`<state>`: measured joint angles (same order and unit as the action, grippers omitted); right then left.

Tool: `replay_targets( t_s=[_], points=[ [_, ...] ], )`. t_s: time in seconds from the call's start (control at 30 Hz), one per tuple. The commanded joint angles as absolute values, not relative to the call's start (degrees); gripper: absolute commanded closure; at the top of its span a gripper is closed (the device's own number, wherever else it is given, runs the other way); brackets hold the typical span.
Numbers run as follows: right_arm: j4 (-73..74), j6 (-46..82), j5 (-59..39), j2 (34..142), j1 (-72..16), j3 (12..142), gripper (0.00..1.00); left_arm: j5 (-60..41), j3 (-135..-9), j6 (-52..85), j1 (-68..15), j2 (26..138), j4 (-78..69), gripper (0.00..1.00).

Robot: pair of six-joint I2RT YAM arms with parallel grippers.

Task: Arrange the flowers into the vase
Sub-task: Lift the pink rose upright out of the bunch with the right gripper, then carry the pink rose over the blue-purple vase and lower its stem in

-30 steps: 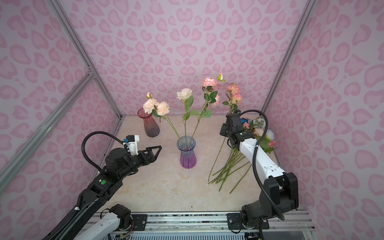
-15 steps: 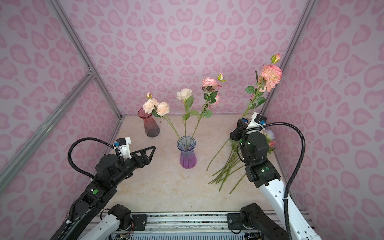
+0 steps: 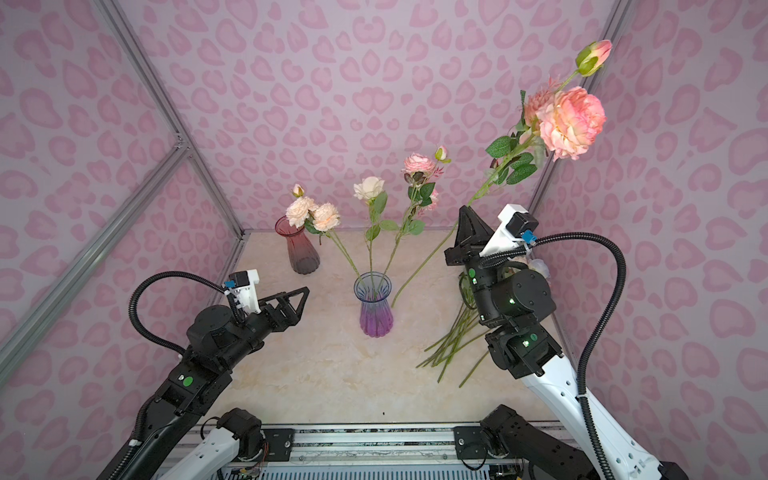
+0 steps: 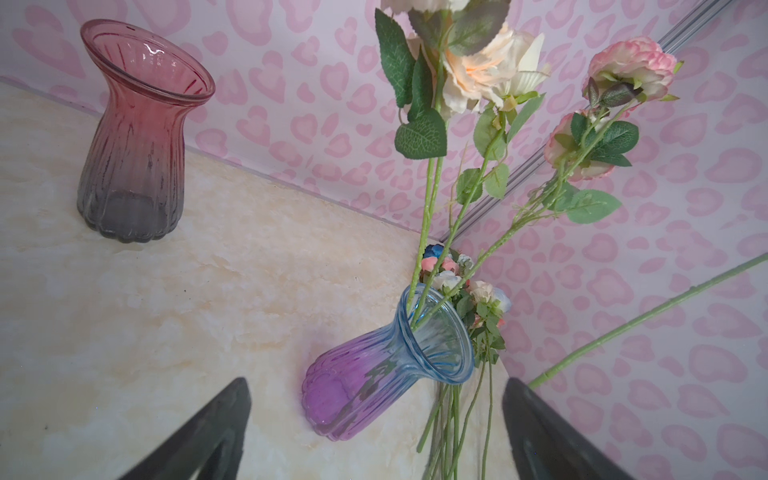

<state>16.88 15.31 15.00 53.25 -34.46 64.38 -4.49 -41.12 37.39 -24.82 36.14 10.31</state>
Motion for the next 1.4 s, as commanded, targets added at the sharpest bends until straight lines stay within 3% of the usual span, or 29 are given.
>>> replay_targets(
  t_s=[0.0,0.3,0.9,1.37],
  points=[
    [23.0,13.5,15.1,56.3,-35.1,65.2,1.0,-4.2,-41.6,36.7,-24.7,36.1,7.9,0.04],
    [31.7,10.7,15.8,63.8,-37.5,64.2,1.0,-6.3,-44.1,36.1,-24.7,40.8,3.7,0.04],
    [40.6,5.4,19.6,62.2,-43.2,46.7,1.0,-8.7,-41.8,37.6,-24.7,42.6,-1.4,0.04],
    [40.9,2.9,20.3,67.6,-49.3,45.9,0.88,-9.2,-40.6,38.2,-24.7,42.2,-1.8,0.04]
  ],
)
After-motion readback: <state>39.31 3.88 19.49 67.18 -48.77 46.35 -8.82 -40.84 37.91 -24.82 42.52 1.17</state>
